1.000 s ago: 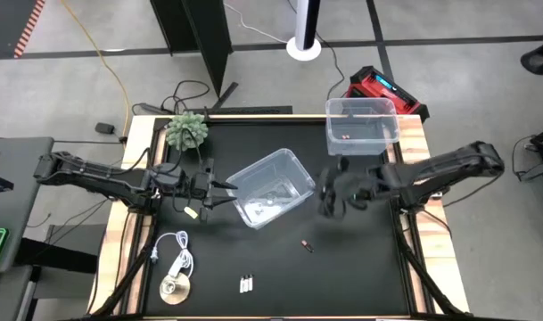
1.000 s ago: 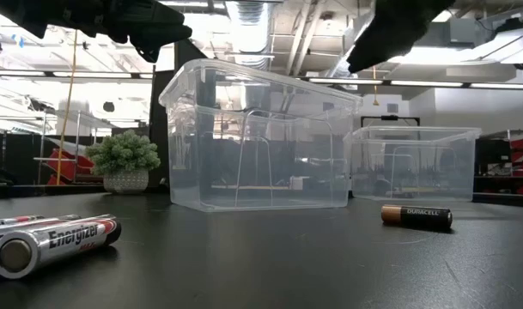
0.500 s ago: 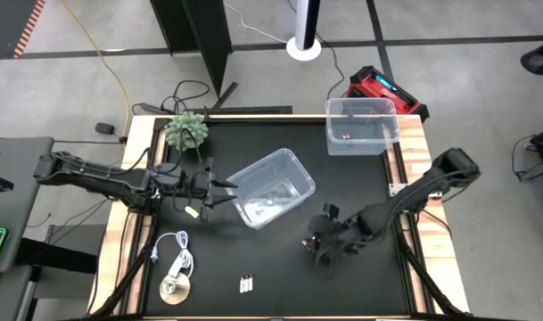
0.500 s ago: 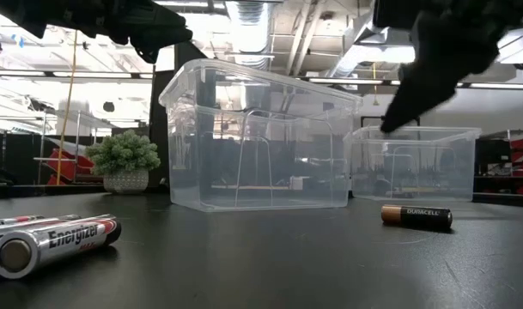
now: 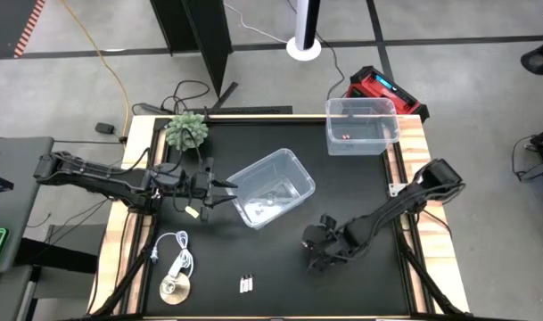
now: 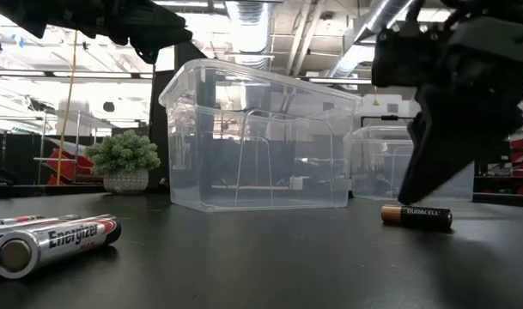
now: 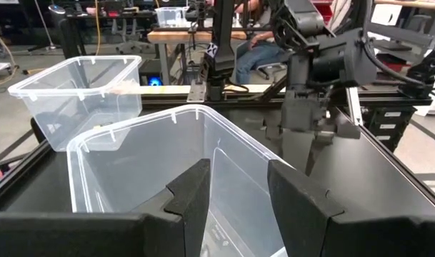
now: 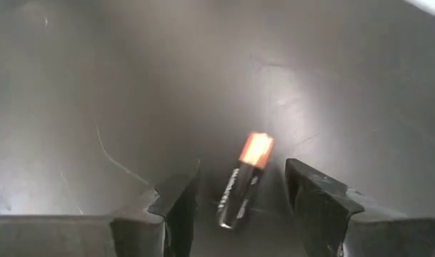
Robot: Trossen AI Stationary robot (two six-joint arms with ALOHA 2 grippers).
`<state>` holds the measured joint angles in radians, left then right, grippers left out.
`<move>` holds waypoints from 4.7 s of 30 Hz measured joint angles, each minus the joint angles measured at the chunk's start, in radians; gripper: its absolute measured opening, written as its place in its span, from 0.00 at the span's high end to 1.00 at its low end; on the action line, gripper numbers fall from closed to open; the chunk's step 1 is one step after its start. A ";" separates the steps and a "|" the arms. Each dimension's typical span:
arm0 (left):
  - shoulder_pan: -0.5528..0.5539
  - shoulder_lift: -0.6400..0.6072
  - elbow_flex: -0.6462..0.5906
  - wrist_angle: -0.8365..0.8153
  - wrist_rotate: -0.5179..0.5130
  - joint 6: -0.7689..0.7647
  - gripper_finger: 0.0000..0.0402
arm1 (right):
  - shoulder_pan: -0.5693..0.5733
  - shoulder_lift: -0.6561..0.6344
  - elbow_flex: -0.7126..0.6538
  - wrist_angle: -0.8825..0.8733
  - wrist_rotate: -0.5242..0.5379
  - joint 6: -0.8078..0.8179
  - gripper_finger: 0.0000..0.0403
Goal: Sort batteries
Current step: Put the black battery into the top transparent bin
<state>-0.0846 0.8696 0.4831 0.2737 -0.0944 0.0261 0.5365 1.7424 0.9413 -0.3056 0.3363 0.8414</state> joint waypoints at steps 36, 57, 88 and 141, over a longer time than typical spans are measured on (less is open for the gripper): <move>0.000 0.000 0.000 -0.007 0.000 0.007 0.66 | -0.001 0.072 0.001 -0.025 -0.004 -0.012 0.95; 0.000 0.000 0.000 -0.006 0.000 0.006 0.66 | 0.000 -0.075 -0.004 0.016 0.038 -0.215 0.94; -0.018 0.000 0.000 -0.015 0.000 -0.005 0.66 | -0.030 -0.476 0.000 0.106 0.379 -0.704 0.94; -0.018 0.000 0.000 -0.013 0.000 -0.023 0.66 | -1.031 -0.428 0.000 -0.365 0.576 -0.285 0.73</move>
<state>-0.1024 0.8700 0.4828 0.2604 -0.0948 0.0032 -0.4942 1.3141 0.9413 -0.6702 0.9127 0.5561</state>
